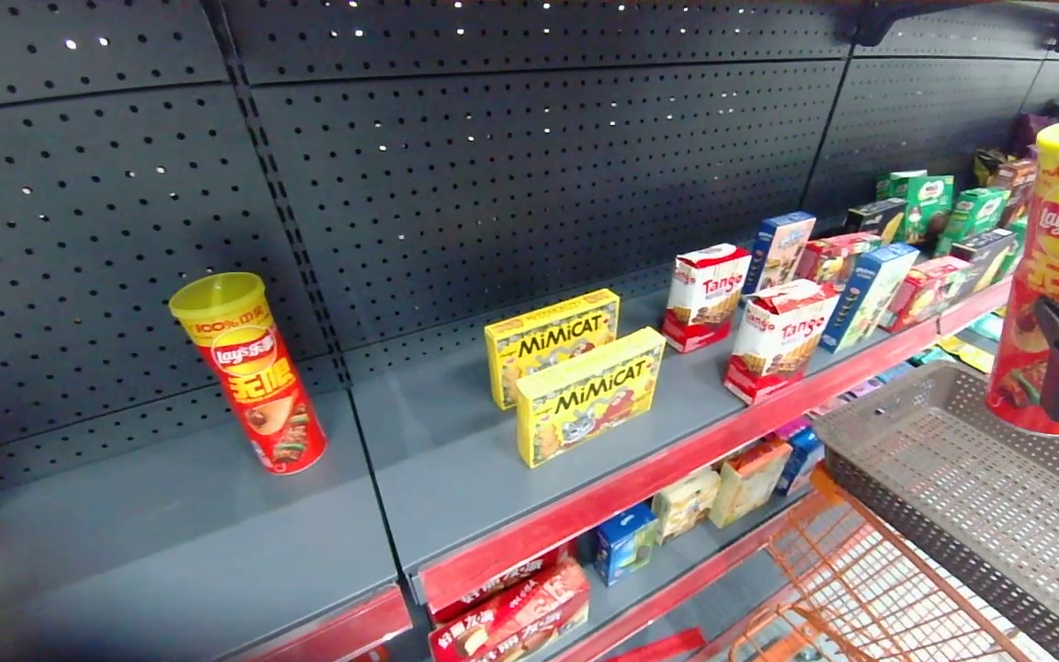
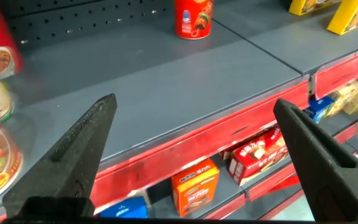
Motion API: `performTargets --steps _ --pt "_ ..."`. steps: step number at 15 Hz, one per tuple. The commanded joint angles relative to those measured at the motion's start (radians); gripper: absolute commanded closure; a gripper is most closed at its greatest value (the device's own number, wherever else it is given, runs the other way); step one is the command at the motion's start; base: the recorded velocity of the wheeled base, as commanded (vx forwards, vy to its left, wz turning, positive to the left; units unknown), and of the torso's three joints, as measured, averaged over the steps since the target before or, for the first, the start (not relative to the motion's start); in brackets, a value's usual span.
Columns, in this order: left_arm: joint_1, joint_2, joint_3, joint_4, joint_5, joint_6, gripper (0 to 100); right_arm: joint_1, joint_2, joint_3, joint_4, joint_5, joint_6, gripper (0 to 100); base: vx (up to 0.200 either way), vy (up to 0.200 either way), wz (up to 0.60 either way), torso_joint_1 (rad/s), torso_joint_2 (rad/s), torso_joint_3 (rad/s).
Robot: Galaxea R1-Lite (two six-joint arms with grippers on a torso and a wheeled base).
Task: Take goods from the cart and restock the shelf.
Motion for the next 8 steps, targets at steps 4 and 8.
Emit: performTargets --steps 4,8 --pt "0.0 0.001 0.0 0.0 0.001 0.0 0 0.005 0.002 -0.001 0.0 0.002 -0.002 100 0.0 0.0 0.6 0.005 0.0 0.002" --pt "0.0 0.001 0.0 0.0 0.001 0.0 0 0.006 -0.009 -0.001 0.002 0.002 -0.003 100 0.0 0.0 0.0 0.0 0.0 0.0"
